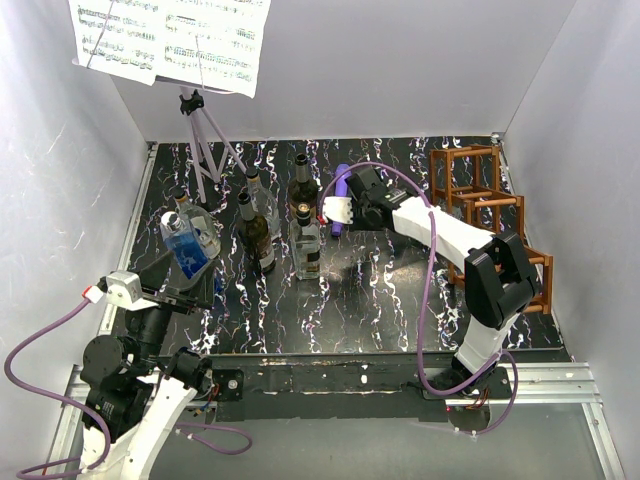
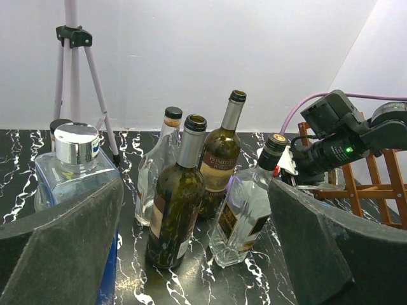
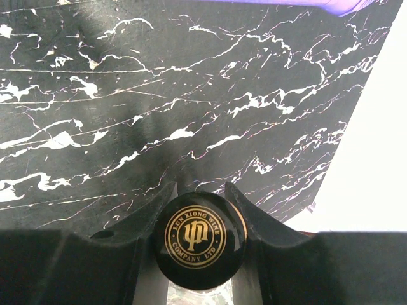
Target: Take the wine bottle off the wine rack
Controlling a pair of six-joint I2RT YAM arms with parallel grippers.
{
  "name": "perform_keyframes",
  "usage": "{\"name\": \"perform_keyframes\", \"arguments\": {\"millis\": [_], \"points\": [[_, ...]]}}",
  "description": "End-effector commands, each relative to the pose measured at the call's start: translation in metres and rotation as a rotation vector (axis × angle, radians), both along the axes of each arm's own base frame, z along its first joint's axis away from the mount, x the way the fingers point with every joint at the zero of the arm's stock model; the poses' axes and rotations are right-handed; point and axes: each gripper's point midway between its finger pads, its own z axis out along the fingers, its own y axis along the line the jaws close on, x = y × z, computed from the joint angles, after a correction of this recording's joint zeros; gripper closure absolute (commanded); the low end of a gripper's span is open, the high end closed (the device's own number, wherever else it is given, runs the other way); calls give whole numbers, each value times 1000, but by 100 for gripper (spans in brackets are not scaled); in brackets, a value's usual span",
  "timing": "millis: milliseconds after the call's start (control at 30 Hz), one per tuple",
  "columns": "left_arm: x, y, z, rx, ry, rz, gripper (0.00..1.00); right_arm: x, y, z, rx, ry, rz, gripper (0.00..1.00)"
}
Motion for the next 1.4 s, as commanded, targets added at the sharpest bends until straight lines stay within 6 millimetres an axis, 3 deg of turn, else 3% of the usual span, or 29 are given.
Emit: {"name": "perform_keyframes", "arguments": {"millis": [0,400,833,1367], "points": [[4,-4,-3,24,14,-10,2,17,16,39,55,-103,0,99],[4,-4,-4,26,14,-10,2,17,16,54,101,-125,-57,99],[2,-3,-3,22,7,-8,2,19,24,83,188,-169,-76,99],[1,-2,-1,19,0,-8,2,16,28,97,209,-199,-91,99]]}}
